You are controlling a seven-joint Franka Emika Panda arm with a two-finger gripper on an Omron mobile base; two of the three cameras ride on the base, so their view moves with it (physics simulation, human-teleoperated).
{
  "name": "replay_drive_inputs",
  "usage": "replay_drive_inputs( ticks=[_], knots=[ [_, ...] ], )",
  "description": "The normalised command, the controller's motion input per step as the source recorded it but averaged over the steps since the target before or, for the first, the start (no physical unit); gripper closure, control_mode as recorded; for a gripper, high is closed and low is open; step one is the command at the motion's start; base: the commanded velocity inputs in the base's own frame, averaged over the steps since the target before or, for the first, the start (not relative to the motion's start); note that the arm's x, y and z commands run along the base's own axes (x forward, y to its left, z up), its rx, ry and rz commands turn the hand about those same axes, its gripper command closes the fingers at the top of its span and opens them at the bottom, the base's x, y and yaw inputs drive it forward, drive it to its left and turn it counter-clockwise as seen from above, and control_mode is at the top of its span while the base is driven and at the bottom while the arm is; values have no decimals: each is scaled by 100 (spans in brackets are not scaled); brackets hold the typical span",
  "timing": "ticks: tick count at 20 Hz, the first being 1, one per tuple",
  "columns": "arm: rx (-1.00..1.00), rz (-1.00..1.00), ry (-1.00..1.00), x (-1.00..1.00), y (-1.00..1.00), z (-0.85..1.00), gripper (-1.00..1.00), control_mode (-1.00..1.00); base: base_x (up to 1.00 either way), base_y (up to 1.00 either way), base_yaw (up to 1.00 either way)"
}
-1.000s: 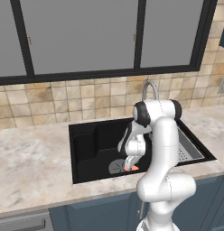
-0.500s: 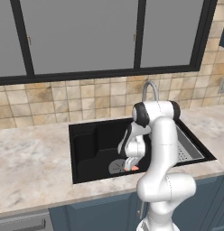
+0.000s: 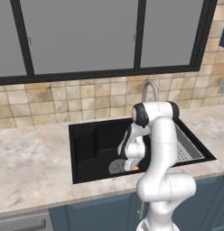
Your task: Pick up the bar soap and soap dispenser from the sink, and place them back in the cabinet, and close the cabinet doors.
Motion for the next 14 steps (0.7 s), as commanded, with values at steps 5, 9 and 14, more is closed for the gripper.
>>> replay_drive_inputs(
  ticks=[5, 9, 14],
  knots=[
    [0, 0, 1, 0, 0, -7, -100, -100, 0, 0, 0],
    [0, 0, 0, 0, 0, -7, -100, -100, 0, 0, 0],
    [0, 0, 1, 0, 0, -3, -100, -100, 0, 0, 0]
  ],
)
